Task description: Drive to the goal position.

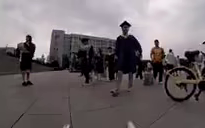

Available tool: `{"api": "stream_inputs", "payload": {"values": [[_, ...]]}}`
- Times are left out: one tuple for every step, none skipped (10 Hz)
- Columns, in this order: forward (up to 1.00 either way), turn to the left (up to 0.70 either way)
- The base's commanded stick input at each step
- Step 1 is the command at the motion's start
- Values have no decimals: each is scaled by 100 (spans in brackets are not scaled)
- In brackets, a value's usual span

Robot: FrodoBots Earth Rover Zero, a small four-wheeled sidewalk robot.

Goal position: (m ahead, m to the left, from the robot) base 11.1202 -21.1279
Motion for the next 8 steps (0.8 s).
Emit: {"api": "stream_inputs", "payload": {"values": [[12,-46],[0,-24],[0,0],[0,0],[0,0],[0,0],[0,0],[0,0]]}}
